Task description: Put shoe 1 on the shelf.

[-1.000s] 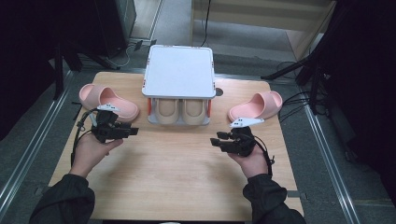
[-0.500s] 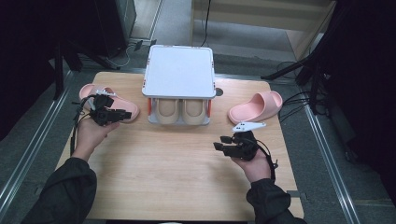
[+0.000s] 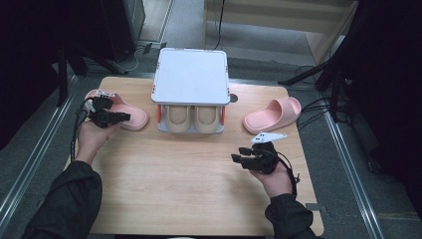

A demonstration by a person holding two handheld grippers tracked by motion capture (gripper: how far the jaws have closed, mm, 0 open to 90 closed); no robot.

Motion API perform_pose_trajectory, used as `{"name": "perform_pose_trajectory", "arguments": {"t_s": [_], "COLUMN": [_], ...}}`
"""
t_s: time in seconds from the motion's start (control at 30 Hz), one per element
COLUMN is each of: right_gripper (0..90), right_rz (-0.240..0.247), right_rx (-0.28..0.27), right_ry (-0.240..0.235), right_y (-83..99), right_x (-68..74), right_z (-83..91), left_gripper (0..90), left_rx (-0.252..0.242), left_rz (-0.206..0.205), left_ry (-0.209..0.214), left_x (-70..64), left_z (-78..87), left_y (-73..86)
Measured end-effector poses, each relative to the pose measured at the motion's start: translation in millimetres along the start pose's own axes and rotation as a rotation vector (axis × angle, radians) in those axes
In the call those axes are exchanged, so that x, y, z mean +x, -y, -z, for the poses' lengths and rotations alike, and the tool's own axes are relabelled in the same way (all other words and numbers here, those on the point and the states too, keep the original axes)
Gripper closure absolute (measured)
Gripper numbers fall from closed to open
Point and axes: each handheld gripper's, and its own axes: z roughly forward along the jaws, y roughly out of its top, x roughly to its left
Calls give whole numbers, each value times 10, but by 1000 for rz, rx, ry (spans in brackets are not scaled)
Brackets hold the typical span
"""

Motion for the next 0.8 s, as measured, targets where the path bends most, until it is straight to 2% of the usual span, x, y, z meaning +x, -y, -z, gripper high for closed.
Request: {"name": "perform_pose_trajectory", "arguments": {"t_s": [0.07, 0.27, 0.37, 0.43, 0.6, 0.7, 0.8], "right_gripper": [561, 559, 558, 555, 547, 547, 547], "right_rz": [-3, 3, 3, 3, 4, 9, 16], "right_rx": [3, 13, 15, 16, 18, 20, 20], "right_ry": [2, 0, 2, 1, 3, 0, -6], "right_y": [1, 2, 1, 0, -8, -16, -25], "right_x": [-3, -4, -5, -4, 4, 6, 11], "right_z": [-7, -23, -23, -23, -25, -36, -45], "left_gripper": [682, 694, 687, 686, 680, 678, 677], "left_rx": [-3, -3, -2, -8, -4, -6, -4], "left_rz": [1, 37, 53, 58, 55, 78, 79], "left_ry": [-10, -18, -36, -27, -39, -29, -29], "left_x": [28, 135, 167, 197, 232, 278, 320], "left_z": [1, -7, 16, 36, 92, 140, 210], "left_y": [-8, 32, 49, 79, 127, 171, 231]}}
